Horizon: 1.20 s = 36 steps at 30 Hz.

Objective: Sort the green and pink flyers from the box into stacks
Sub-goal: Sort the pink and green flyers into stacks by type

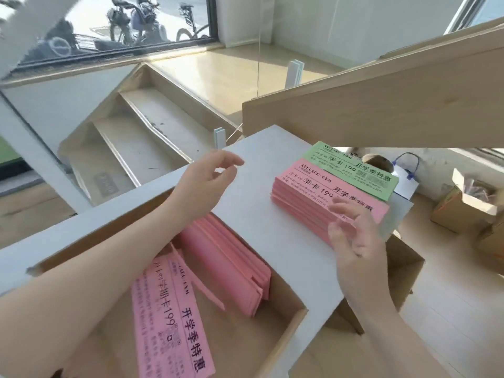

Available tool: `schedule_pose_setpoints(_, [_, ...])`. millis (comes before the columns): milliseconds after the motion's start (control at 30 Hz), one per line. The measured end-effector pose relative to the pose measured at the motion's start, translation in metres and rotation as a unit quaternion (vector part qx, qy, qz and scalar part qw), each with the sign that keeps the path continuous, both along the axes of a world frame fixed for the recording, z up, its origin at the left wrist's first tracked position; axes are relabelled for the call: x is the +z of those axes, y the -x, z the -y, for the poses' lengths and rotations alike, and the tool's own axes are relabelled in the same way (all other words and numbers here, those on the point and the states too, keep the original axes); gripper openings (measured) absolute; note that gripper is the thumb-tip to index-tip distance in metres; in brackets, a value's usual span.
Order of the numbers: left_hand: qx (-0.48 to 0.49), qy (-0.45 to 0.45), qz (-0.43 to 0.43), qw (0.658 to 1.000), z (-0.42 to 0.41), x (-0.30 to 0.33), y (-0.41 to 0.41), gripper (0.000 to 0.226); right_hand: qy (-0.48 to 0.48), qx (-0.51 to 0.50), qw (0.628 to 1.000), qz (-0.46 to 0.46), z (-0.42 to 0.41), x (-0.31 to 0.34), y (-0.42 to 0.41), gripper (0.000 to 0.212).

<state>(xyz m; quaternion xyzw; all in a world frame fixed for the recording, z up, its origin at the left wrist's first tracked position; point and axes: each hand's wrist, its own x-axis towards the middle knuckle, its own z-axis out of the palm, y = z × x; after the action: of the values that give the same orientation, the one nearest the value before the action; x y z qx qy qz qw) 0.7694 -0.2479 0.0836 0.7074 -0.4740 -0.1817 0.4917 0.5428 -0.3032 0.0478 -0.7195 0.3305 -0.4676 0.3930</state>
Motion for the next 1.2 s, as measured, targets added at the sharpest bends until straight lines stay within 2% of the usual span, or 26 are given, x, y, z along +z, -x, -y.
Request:
schedule_pose_setpoints(67, [0.009, -0.017, 0.084, 0.996, -0.051, -0.006, -0.015, 0.029, 0.086, 0.066, 0.992, -0.067, -0.031, 0.004, -0.016, 0.021])
schedule_pose_setpoints(167, [-0.005, -0.105, 0.177, 0.979, -0.112, -0.022, -0.038, 0.026, 0.124, 0.134, 0.962, -0.201, -0.068, -0.003, -0.038, 0.018])
schedule_pose_setpoints(233, [-0.033, -0.148, 0.22, 0.964, -0.136, -0.031, -0.045, 0.03, 0.152, 0.14, 0.928, -0.308, -0.087, -0.012, -0.049, 0.026])
schedule_pose_setpoints(333, [-0.085, -0.21, 0.283, 0.932, -0.147, -0.046, -0.047, 0.042, 0.161, 0.097, 0.881, -0.435, -0.107, -0.016, -0.064, 0.048])
schedule_pose_setpoints(467, [-0.105, -0.254, 0.359, 0.892, -0.14, -0.058, -0.049, 0.05, 0.138, 0.043, 0.853, -0.501, -0.122, -0.012, -0.08, 0.052])
schedule_pose_setpoints(633, [-0.111, -0.216, 0.433, 0.868, -0.136, -0.06, -0.046, 0.047, 0.138, 0.018, 0.83, -0.54, -0.135, -0.009, -0.087, 0.056])
schedule_pose_setpoints(767, [-0.103, -0.213, 0.432, 0.87, -0.136, -0.057, -0.043, 0.043, 0.174, 0.039, 0.837, -0.517, -0.145, -0.007, -0.087, 0.052])
schedule_pose_setpoints(833, [-0.094, -0.203, 0.415, 0.882, -0.134, -0.057, -0.042, 0.047, 0.145, 0.092, 0.84, -0.515, -0.151, -0.008, -0.09, 0.053])
schedule_pose_setpoints(933, [-0.099, -0.194, 0.423, 0.879, -0.132, -0.058, -0.041, 0.052, 0.048, 0.156, 0.796, -0.583, -0.159, -0.013, -0.1, 0.062])
schedule_pose_setpoints(967, [-0.105, -0.199, 0.44, 0.869, -0.13, -0.058, -0.042, 0.044, 0.046, 0.153, 0.78, -0.605, -0.16, -0.015, -0.103, 0.059])
schedule_pose_setpoints(1033, [-0.113, -0.222, 0.46, 0.852, -0.128, -0.059, -0.043, 0.028, 0.073, 0.123, 0.767, -0.626, -0.159, -0.017, -0.108, 0.04])
schedule_pose_setpoints(1100, [-0.096, -0.214, 0.422, 0.876, -0.126, -0.061, -0.043, 0.025, 0.083, 0.094, 0.779, -0.614, -0.154, -0.016, -0.112, 0.03])
schedule_pose_setpoints(1167, [-0.037, -0.144, 0.34, 0.928, -0.127, -0.059, -0.037, 0.037, 0.066, 0.082, 0.803, -0.587, -0.147, -0.014, -0.112, 0.036])
schedule_pose_setpoints(1200, [0.005, -0.113, 0.272, 0.956, -0.129, -0.056, -0.032, 0.046, 0.044, 0.08, 0.818, -0.568, -0.144, -0.012, -0.11, 0.041])
